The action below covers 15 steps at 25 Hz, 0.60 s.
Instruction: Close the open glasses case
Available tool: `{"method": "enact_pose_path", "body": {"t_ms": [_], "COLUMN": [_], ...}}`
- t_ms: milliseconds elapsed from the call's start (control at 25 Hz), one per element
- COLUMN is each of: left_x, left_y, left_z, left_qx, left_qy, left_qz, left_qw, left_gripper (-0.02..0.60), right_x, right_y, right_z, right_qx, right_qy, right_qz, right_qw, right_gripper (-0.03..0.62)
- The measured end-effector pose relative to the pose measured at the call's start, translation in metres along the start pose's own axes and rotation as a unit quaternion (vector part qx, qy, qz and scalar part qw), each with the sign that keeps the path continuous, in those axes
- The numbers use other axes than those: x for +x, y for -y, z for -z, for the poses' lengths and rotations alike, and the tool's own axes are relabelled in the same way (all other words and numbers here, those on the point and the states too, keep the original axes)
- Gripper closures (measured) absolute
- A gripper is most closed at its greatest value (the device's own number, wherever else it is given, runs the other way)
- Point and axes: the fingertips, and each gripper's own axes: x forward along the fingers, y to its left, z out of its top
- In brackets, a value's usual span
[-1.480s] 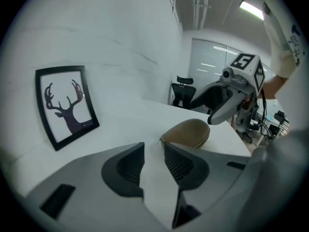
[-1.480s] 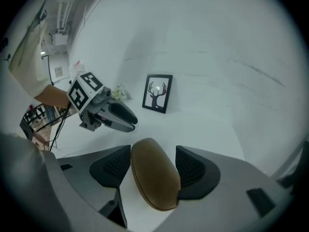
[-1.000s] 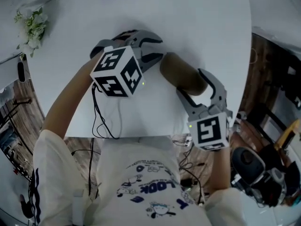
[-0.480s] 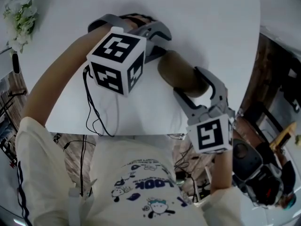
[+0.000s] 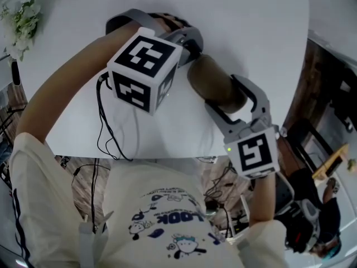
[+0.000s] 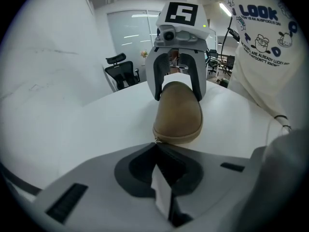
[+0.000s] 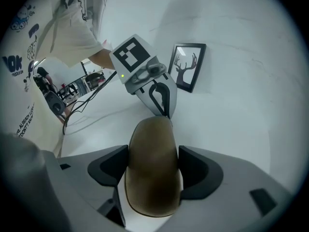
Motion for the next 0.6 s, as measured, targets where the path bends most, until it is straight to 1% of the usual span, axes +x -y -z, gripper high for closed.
{"method": "enact_pose_path", "body": {"t_ms": [160,280,480,600], "left_x": [-0.006,-0.011,-0.009,-0.012], "left_y": [0.01,0.01,0.009,0.02], "left_z": [-0.003,-0.005,-0.01,-0.01], "left_qx": [0.021,0.03,0.01,0.012], "left_qy": [-0.001,-0.002,-0.001,-0.007], "left_qz": [0.003,-0.008,-0.026,-0.027], "left_qw": [0.9998,0.9995,0.9996,0.9995], "left_gripper": [0.584,0.584,0.584,0.584], "right_x": [-0.002,-0.003,-0.005,-0.005], "right_y": [0.002,0.008,0.011,0.011], "right_z": [0.004,0.006,0.011,0.013], "right_qx": [0.036,0.053,0.066,0.078], "right_qy": [0.006,0.015,0.012,0.015], "right_qz": [0.004,0.014,0.022,0.025], "right_qw": [0.999,0.998,0.998,0.997], "right_gripper": [0.289,0.279,0.276,0.275]}}
